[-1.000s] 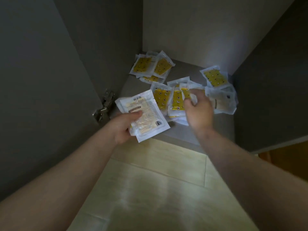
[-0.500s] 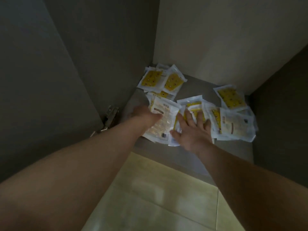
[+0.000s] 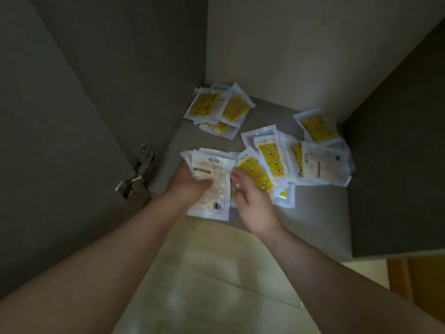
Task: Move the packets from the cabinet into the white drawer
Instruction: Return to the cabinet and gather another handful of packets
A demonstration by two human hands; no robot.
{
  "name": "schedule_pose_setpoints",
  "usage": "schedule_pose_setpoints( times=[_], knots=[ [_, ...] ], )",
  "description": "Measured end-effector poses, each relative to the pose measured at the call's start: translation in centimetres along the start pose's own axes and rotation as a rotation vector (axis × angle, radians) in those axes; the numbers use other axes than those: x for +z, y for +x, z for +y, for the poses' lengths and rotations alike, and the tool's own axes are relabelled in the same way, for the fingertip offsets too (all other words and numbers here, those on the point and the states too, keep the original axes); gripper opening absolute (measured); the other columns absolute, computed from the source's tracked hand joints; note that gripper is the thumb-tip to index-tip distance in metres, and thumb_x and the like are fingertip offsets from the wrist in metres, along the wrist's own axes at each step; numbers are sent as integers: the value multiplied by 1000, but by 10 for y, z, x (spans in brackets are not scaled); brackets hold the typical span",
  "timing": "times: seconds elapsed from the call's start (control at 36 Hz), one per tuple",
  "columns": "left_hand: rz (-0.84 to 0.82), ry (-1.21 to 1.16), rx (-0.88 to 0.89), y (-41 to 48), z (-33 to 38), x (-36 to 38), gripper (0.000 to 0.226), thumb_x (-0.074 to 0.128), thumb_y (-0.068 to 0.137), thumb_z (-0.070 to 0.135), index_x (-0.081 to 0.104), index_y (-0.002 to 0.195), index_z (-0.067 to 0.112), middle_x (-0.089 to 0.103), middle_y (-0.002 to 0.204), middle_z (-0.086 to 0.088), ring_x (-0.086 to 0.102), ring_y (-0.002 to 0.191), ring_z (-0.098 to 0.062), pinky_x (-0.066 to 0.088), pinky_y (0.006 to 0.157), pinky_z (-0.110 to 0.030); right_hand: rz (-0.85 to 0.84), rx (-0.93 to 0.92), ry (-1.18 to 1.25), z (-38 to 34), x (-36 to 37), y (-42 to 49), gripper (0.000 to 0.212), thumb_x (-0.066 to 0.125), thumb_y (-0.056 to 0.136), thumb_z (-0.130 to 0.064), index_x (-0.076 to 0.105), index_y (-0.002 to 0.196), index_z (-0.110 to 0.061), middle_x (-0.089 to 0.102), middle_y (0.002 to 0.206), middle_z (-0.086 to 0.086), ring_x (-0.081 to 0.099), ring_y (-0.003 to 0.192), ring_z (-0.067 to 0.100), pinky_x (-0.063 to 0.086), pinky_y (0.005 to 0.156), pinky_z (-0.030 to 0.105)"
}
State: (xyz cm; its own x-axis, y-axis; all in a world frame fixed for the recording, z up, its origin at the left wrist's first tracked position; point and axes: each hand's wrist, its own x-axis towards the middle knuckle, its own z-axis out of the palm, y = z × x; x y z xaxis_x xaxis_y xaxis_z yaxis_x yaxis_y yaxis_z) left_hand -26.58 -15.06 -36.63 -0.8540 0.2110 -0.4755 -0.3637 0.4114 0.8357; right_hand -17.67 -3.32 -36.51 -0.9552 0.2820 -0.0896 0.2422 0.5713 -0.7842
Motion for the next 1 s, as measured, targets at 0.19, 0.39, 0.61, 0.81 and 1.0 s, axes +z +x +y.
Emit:
schedule_pose_setpoints(
  times=[0.19, 0.39, 0.61, 0.81, 1.0],
  knots=[
    [56, -124, -57, -15, -12, 3, 48, 75, 76, 12, 54, 119, 17, 67, 109, -4, 65, 98, -24, 52, 92, -44, -94, 222, -587, 3, -4, 7, 67, 23, 98, -50, 4, 151, -14, -3, 160, 2, -11, 146, 16, -12, 115, 40],
    [-18, -336, -162, -33, -7, -8, 17, 64, 84, -2, 63, 95, 10, 69, 91, -7, 66, 80, -24, 55, 68, -35, -40, 211, 261, -22, 18, -16, 51, 38, 100, -37, 28, 147, -19, 44, 133, -13, 37, 125, 2, 25, 102, 13],
    [87, -196, -102, -40, -6, 4, 24, 65, 83, 1, 63, 105, 13, 68, 104, -8, 66, 92, -27, 55, 84, -43, -18, 284, -372, -12, 26, -17, 49, 39, 96, -40, 31, 143, -26, 13, 158, -6, 4, 145, 14, 7, 110, 35],
    [160, -372, -221, -33, -21, 9, 54, 72, 64, 20, 58, 116, 17, 60, 120, -14, 64, 99, -32, 54, 86, -49, 153, 393, 255, -25, 35, -17, 37, 63, 82, -12, 52, 117, -11, 56, 113, 5, 54, 110, 26, 45, 93, 33],
    [-140, -464, -242, -65, -10, -10, 11, 56, 91, 3, 60, 91, 13, 66, 84, -4, 65, 63, -12, 56, 52, -25, 58, 556, 820, -29, 25, -24, 41, 69, 82, -9, 54, 120, -9, 67, 94, 5, 65, 73, 16, 54, 60, 23]
  ],
)
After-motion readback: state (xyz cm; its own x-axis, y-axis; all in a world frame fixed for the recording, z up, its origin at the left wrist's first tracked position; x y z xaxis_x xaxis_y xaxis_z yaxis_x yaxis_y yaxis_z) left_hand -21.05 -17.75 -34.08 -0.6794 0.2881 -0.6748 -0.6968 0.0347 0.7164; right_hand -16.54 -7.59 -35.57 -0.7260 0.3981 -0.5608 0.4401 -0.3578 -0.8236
